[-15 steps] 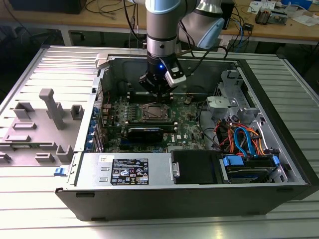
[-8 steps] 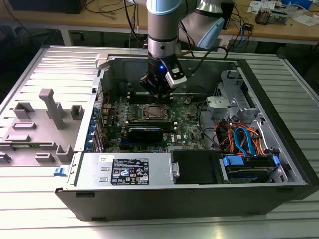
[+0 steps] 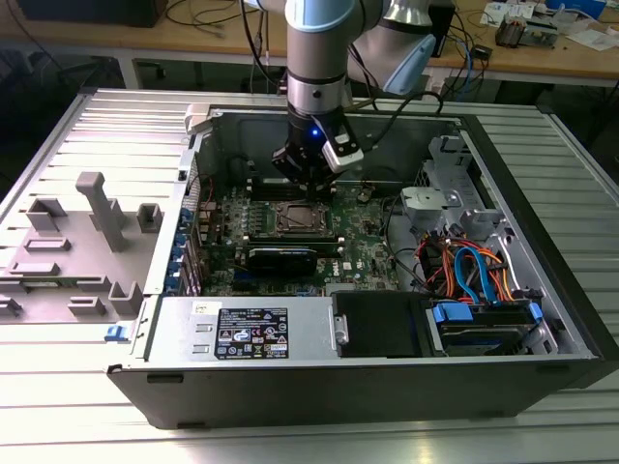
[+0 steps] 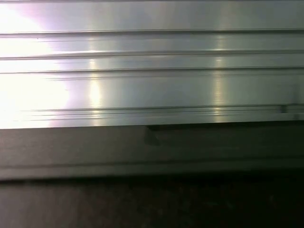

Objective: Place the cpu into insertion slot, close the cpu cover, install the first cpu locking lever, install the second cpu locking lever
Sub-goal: 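Install the first cpu locking lever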

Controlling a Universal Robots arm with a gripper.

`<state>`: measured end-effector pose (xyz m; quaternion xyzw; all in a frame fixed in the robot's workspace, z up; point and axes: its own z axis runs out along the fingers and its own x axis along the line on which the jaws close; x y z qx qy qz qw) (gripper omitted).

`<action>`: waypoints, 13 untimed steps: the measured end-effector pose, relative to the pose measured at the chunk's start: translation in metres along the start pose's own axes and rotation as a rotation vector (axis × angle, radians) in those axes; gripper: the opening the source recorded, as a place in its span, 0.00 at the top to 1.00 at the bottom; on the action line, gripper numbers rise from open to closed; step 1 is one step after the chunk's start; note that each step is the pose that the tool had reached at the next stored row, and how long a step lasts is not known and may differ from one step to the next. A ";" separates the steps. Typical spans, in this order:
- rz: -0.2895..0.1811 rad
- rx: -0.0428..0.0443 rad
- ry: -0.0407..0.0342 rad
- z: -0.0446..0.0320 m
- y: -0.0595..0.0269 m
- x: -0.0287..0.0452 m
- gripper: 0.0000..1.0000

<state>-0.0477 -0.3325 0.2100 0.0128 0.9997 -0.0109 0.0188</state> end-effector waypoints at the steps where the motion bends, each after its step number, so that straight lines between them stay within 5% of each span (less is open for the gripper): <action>1: 0.000 0.0000 0.0000 0.0002 0.0000 0.0002 0.89; 13: 0.000 0.0000 0.0001 0.0041 0.0001 0.0010 0.89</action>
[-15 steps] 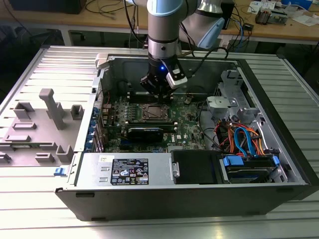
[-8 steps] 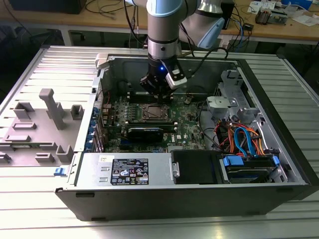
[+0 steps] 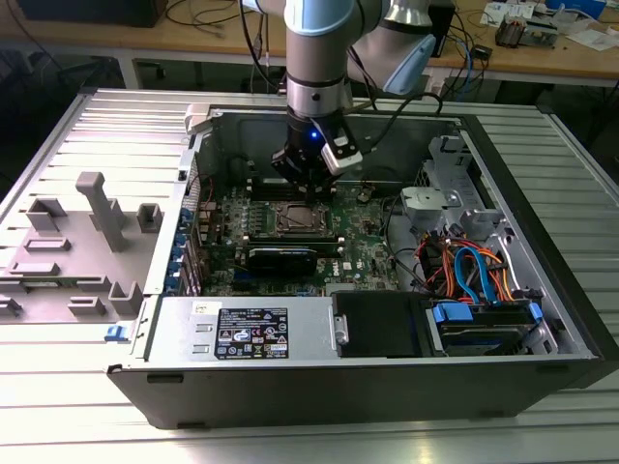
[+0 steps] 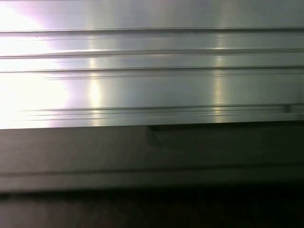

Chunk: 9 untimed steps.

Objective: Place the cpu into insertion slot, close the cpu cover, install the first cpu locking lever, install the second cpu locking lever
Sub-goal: 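Install the first cpu locking lever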

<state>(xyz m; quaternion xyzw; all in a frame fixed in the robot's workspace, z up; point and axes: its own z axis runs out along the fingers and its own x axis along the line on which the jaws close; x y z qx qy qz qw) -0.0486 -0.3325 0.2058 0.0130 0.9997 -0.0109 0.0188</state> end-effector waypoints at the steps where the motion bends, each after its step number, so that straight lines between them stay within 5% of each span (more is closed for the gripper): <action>1: 0.000 0.0002 0.0000 0.0001 0.0000 0.0000 0.89; 9: 0.000 -0.0003 -0.0002 0.0005 0.0001 -0.0001 0.89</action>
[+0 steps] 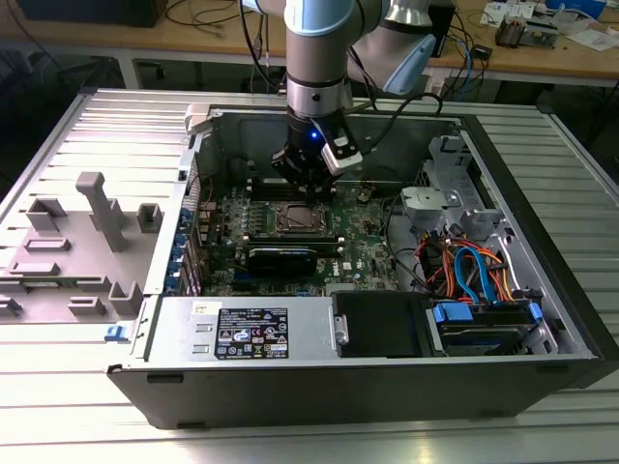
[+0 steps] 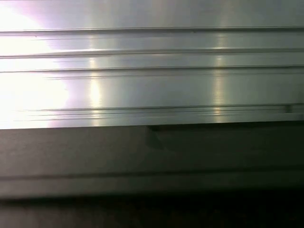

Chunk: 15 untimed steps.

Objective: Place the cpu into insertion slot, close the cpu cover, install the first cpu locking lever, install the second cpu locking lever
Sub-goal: 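Install the first cpu locking lever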

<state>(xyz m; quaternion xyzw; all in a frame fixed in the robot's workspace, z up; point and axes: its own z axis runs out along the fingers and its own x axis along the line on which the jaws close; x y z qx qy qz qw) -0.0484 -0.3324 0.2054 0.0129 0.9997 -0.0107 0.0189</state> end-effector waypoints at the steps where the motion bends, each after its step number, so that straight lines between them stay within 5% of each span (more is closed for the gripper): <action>1: 0.000 -0.0001 -0.0002 -0.0009 0.0000 0.0000 0.89; 15: 0.000 0.0003 0.0000 -0.0016 -0.0022 -0.0008 0.89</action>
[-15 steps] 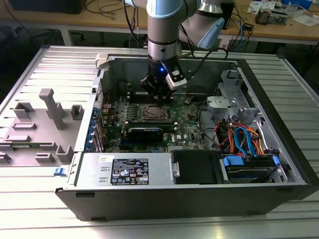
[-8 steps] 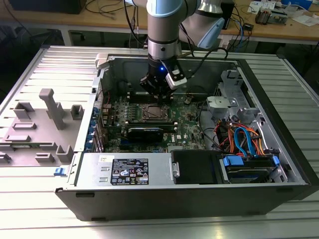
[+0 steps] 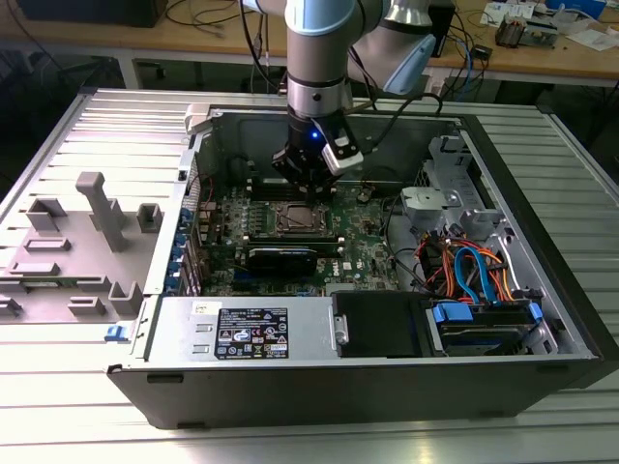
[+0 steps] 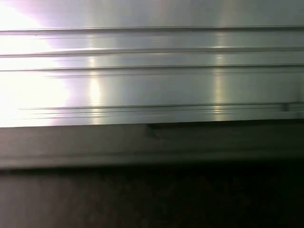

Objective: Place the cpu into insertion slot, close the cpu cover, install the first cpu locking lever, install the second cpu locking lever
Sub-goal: 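Install the first cpu locking lever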

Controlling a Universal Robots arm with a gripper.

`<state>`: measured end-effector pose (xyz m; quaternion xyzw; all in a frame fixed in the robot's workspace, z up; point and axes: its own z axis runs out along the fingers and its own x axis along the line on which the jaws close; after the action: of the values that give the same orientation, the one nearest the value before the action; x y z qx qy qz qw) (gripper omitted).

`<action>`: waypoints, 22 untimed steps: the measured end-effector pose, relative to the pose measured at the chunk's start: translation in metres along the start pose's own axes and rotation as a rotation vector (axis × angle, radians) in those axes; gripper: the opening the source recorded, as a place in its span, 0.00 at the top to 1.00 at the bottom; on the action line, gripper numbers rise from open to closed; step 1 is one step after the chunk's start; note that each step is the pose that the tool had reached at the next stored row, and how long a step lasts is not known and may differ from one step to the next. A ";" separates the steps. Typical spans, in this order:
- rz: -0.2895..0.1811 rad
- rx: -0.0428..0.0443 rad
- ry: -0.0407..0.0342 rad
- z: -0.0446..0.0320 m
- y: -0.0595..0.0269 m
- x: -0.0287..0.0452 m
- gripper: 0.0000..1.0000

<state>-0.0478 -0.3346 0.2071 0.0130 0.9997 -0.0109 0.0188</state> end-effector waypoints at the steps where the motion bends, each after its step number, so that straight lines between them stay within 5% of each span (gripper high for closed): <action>1: 0.000 0.0000 0.0001 0.0002 -0.0001 0.0000 0.89; 22: 0.000 0.0002 0.0003 0.0063 -0.0012 -0.0001 0.89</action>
<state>-0.0475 -0.3360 0.2008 0.0129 0.9997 -0.0109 0.0187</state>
